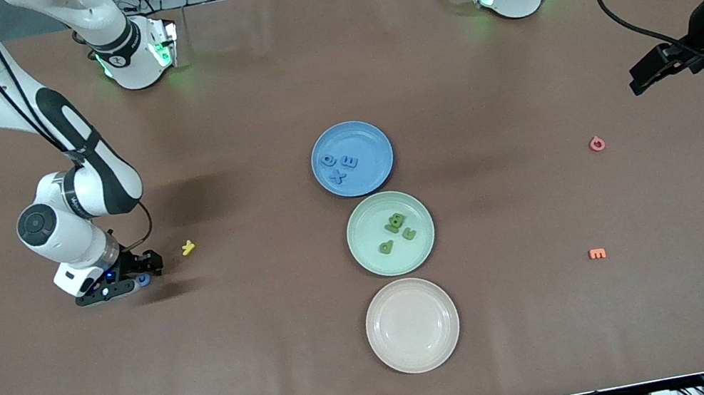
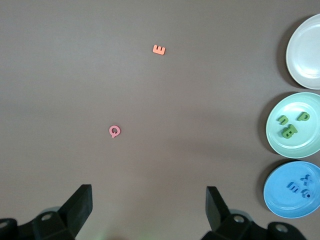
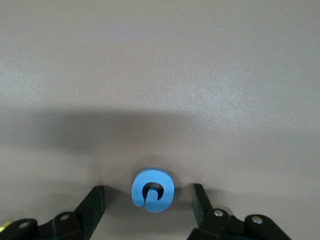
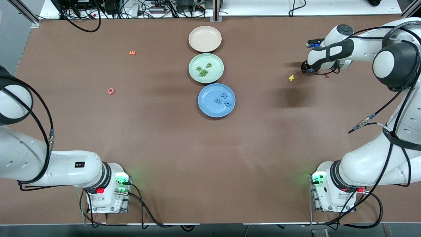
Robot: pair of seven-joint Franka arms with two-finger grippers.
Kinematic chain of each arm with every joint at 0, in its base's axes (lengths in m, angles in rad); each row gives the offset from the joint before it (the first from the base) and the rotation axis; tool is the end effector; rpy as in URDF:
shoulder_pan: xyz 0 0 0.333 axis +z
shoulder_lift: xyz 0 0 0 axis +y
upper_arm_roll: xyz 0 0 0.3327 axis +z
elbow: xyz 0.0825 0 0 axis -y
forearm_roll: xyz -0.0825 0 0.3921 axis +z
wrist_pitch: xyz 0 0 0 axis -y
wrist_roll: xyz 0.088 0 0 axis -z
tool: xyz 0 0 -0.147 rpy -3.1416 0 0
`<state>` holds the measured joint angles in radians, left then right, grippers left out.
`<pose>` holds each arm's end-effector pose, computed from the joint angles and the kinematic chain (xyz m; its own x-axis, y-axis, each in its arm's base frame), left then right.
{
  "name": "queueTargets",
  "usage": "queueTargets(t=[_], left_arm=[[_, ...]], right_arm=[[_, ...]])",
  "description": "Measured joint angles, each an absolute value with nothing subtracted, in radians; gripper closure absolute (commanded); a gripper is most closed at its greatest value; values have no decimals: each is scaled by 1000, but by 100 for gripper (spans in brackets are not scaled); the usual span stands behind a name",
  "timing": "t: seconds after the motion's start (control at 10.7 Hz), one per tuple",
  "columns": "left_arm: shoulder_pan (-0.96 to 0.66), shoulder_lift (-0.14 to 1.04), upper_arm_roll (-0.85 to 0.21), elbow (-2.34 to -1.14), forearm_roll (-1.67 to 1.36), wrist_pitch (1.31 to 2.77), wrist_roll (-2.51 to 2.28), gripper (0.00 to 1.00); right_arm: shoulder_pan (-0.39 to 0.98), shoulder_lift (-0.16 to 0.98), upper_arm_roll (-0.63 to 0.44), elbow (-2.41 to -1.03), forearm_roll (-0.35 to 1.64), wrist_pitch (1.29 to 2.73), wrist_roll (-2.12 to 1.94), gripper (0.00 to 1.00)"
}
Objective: Sort letters by color into matching plates
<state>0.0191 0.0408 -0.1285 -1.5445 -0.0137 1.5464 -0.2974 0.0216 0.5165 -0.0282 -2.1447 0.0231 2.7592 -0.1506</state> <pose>0.5679 -0.0630 0.5888 0.9815 0.1865 -0.0424 0.1870 -0.9823 0.0068 0.5924 -0.0051 0.1344 0.9872 0.1273 0.0966 0.1261 -0.9919 0.0179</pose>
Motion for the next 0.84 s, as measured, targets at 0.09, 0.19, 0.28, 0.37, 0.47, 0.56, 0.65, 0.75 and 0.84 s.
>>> queueTargets(t=[0.09,0.19,0.28,0.37,0.47,0.56,0.65,0.75,0.84], left_arm=[[56,41,-169,-1545,-14,1546,-297,0],[76,40,-188,-1545,-14,1546,-297,0],[84,39,-193,-1545,-14,1546,-297,0],[86,39,-194,-1545,-14,1546,-297,0],[86,39,-194,-1545,-14,1546,-297,0],[86,39,-195,-1545,-14,1546,-297,0],[86,39,-195,-1544,-14,1546,-297,0],[87,39,-195,-1538,-14,1547,-297,0],[89,39,-195,-1529,-14,1547,-297,0]], right_arm=[[22,515,-28,-2145,23,2760,-150,41],[22,511,-28,-2145,23,2759,-149,45],[22,511,-28,-2145,23,2759,-149,47],[21,509,-28,-2145,23,2759,-148,52],[21,508,-29,-2145,23,2760,-148,54],[22,508,-29,-2145,23,2760,-148,61],[21,507,-29,-2145,23,2762,-148,62],[22,506,-29,-2145,23,2762,-148,65],[22,505,-28,-2145,23,2764,-147,66]])
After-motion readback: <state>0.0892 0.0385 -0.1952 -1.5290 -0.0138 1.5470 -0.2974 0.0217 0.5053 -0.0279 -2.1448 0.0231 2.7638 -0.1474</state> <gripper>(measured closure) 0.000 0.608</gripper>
